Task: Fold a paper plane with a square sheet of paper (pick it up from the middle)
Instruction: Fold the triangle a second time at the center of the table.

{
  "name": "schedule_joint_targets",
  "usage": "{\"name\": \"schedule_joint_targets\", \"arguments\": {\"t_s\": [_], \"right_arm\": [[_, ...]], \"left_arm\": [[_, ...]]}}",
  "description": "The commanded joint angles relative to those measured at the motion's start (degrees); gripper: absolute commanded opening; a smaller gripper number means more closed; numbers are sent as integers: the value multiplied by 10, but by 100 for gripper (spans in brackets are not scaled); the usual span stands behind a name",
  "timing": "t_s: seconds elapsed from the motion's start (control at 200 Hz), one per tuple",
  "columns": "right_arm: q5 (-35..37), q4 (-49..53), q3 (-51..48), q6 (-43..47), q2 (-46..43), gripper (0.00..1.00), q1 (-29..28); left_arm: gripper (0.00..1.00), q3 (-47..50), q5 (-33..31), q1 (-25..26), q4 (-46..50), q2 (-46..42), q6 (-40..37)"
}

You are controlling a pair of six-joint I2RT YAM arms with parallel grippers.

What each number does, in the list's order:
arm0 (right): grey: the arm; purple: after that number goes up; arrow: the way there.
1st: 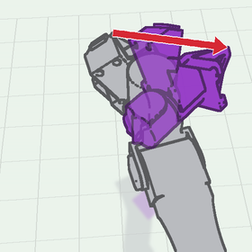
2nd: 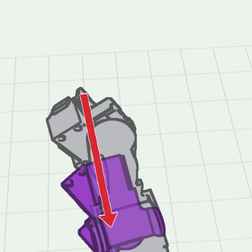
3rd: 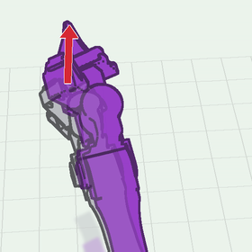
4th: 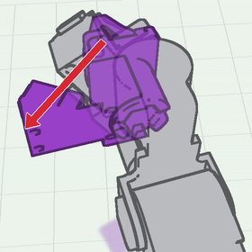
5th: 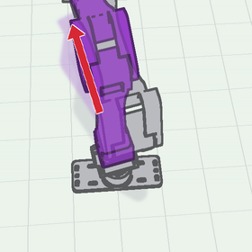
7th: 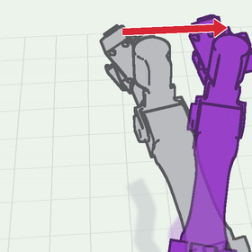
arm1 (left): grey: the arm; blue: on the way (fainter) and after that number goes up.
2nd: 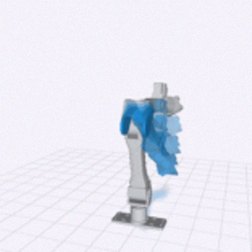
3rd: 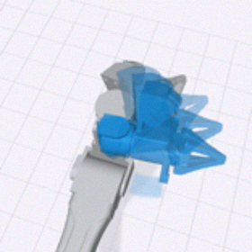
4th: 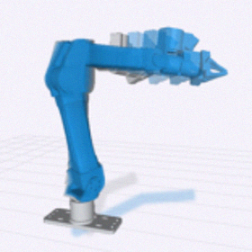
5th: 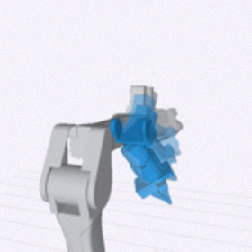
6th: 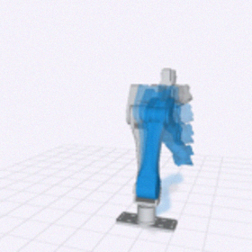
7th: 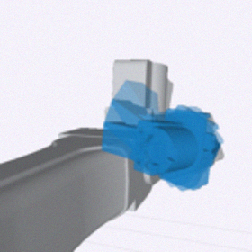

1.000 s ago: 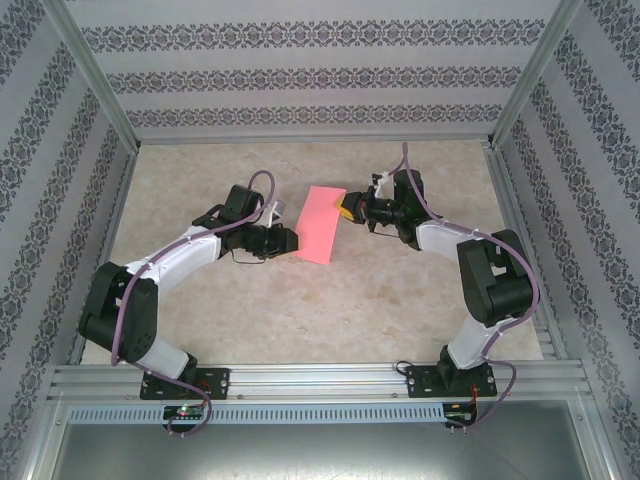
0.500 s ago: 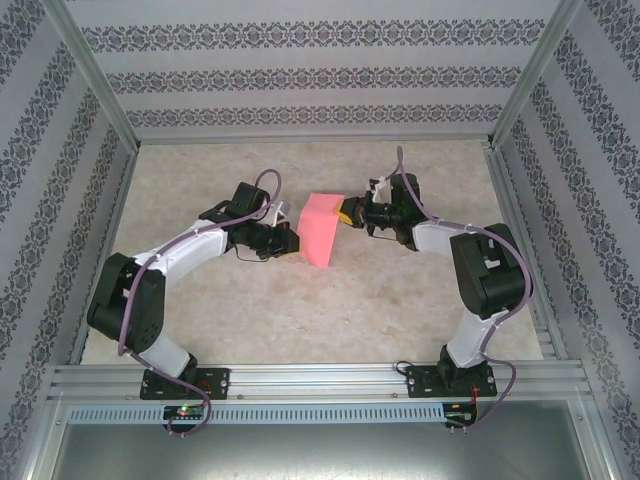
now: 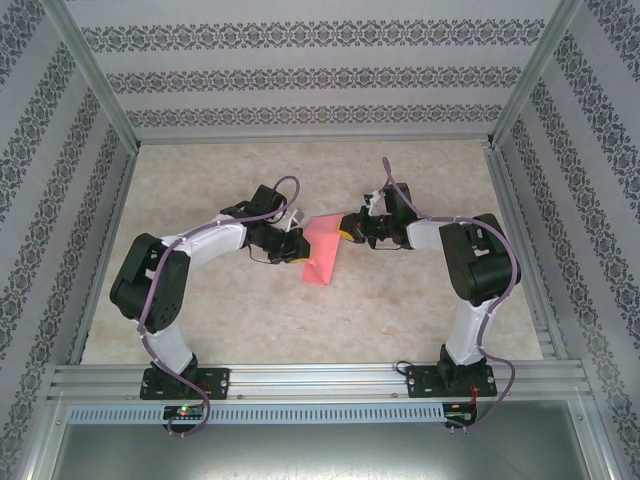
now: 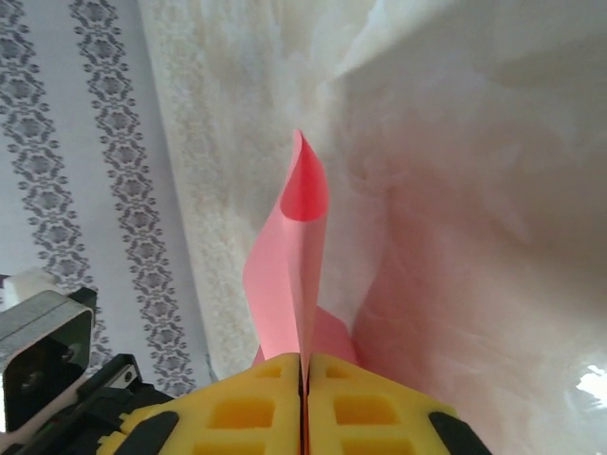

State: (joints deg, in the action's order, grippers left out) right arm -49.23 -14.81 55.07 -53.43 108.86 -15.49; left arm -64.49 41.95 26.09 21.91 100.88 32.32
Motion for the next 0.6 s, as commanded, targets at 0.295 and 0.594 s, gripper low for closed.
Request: {"name": "schedule_joint_targets", "arguments": {"t_s": [0.295, 0.594], "right_arm": [[103, 226, 79, 179, -6, 35, 11], [256, 388, 95, 246, -75, 47, 25]], "left_arm": [[9, -8, 8, 9, -11, 41, 2], [9, -7, 11, 9, -14, 51, 2]]}}
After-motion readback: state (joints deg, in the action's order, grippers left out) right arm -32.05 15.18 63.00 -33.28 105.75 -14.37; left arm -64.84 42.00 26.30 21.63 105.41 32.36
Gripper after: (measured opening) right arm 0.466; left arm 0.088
